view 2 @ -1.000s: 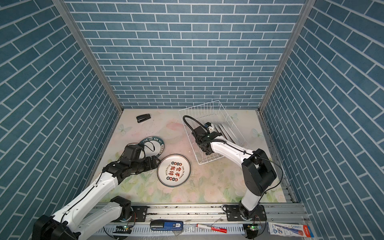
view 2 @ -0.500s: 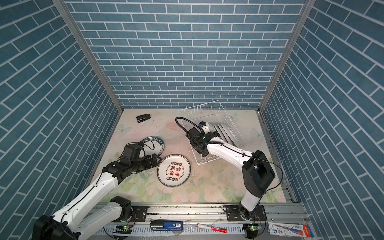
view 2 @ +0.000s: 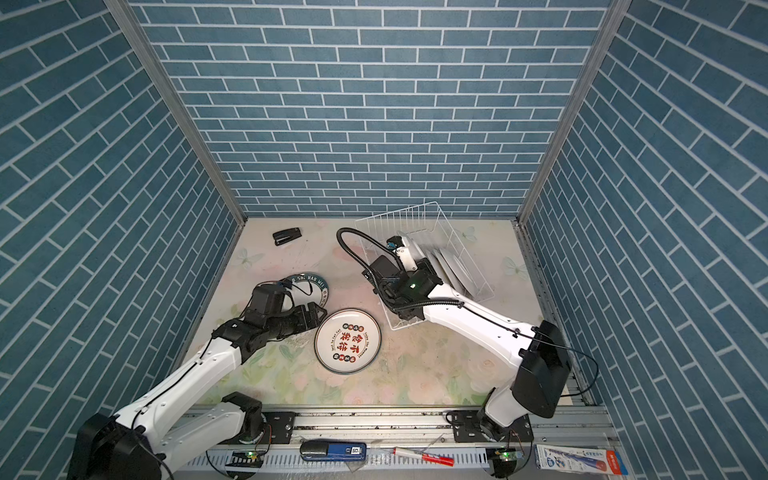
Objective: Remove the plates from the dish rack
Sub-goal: 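Lift the green-rimmed white plate up out of the rack with the right gripper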
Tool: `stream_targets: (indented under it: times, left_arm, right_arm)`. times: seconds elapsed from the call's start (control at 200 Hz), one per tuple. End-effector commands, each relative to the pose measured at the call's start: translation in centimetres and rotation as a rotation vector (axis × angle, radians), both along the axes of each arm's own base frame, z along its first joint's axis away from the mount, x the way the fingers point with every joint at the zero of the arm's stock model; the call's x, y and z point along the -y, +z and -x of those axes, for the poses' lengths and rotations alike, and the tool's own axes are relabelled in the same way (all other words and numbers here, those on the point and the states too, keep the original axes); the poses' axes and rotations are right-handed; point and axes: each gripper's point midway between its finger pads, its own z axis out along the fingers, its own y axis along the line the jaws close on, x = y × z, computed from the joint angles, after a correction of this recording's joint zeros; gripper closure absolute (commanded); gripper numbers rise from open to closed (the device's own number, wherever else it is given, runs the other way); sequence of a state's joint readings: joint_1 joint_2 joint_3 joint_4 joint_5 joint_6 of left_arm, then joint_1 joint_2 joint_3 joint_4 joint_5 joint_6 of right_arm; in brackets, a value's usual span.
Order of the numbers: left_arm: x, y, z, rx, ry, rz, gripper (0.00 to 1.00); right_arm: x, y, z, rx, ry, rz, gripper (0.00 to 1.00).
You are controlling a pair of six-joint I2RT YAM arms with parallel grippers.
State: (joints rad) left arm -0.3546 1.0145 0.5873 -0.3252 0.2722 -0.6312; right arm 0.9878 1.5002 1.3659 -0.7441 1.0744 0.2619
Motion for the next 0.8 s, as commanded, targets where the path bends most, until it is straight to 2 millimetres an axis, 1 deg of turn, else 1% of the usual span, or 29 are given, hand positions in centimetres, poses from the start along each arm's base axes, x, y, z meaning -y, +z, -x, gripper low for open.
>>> stream_targets:
  times: [0.0,0.11,0.21,0.34,0.52,0.605,0.715,0.795]
  left_arm:
    - [1.3,1.6,-0.9,0.055,-0.06,0.004,0.1]
    - [2.0,2.3,-1.2,0.083,-0.082,0.016,0.1]
    - [2.7,3.6,-1.5,0.136,-0.1,0.049,0.1]
    - [3.5,5.2,-1.7,0.196,-0.126,0.086,0.1]
    - [4.2,6.5,-1.5,0.245,-0.157,0.131,0.1]
    - [4.3,6.7,-1.4,0.26,-0.163,0.14,0.1]
    - [4.4,6.7,-1.3,0.273,-0.171,0.148,0.1]
    - [4.5,6.8,-1.3,0.279,-0.177,0.156,0.1]
  right_arm:
    - [-0.5,4.8,0.8,0.082,0.03,-0.22,1.0]
    - [-1.3,5.2,1.5,0.069,0.091,-0.357,1.0]
    - [-2.0,5.4,2.0,0.056,0.137,-0.481,1.0]
    - [-3.9,5.1,2.7,-0.025,0.24,-0.698,1.0]
    - [-6.0,3.1,2.9,-0.197,0.321,-0.921,1.0]
    - [-6.9,2.5,2.9,-0.256,0.357,-1.016,1.0]
    - [-8.0,1.7,3.0,-0.324,0.388,-1.077,1.0]
    - [-8.9,0.8,3.1,-0.374,0.405,-1.111,1.0]
